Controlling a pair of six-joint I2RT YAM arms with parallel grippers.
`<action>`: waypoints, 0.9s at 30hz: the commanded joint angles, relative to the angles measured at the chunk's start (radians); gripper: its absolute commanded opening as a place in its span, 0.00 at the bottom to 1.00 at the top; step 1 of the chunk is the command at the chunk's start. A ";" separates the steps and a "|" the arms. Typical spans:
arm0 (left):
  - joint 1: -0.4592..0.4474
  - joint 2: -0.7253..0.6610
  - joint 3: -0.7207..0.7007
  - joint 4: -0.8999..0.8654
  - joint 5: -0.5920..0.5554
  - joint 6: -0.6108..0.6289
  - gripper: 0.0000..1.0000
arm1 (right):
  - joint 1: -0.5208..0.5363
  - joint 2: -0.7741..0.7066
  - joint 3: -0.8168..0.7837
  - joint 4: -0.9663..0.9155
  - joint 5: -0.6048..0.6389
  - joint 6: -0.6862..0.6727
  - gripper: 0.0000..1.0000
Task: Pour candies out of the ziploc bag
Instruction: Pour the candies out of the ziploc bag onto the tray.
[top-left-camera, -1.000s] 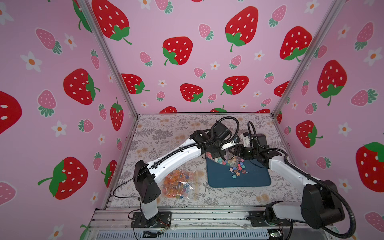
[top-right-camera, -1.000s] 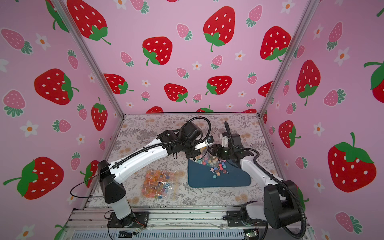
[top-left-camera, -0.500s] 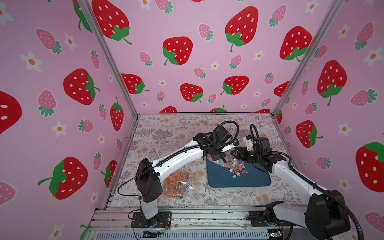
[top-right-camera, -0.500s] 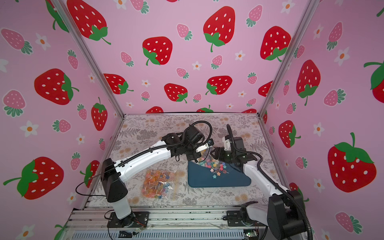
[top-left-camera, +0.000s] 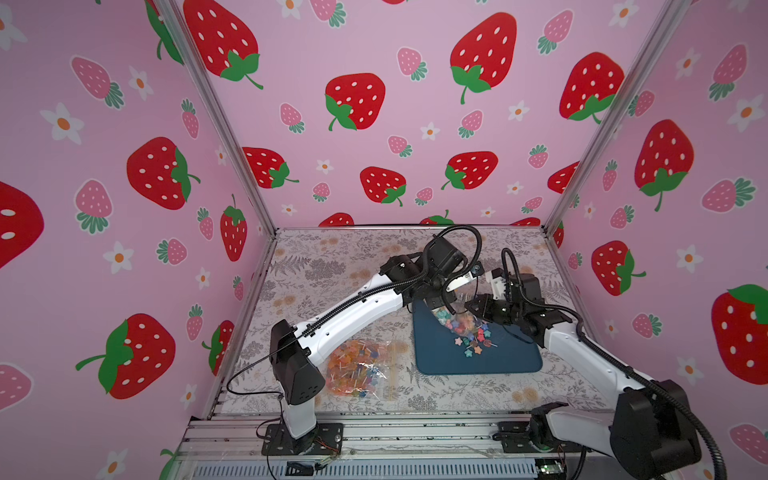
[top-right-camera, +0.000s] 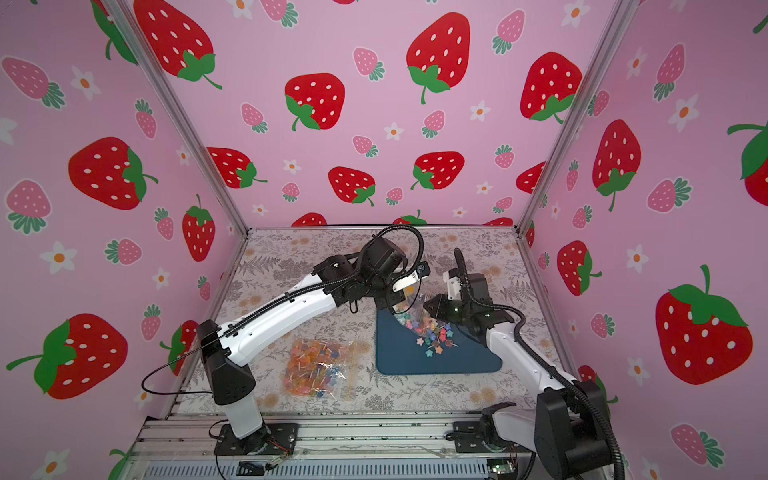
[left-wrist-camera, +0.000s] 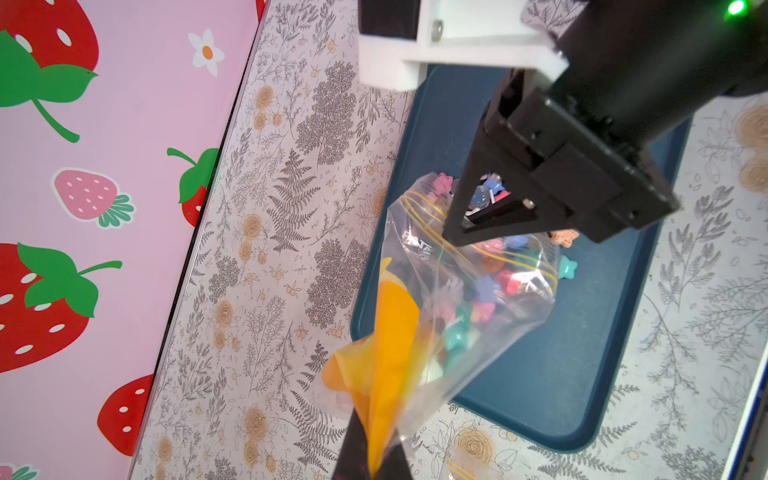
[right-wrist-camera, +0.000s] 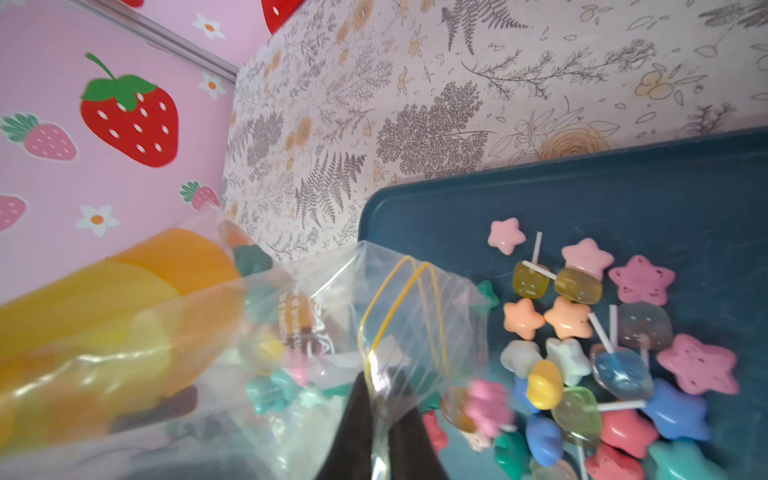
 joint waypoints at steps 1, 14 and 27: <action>-0.001 -0.027 -0.006 0.020 -0.027 0.022 0.00 | -0.004 -0.069 0.006 0.019 0.012 -0.008 0.02; 0.060 -0.007 -0.113 0.045 -0.039 -0.026 0.00 | -0.005 -0.122 -0.002 0.003 0.021 -0.046 0.00; 0.081 -0.067 -0.072 -0.011 -0.049 -0.027 0.00 | -0.056 -0.221 -0.065 -0.009 0.089 -0.060 0.00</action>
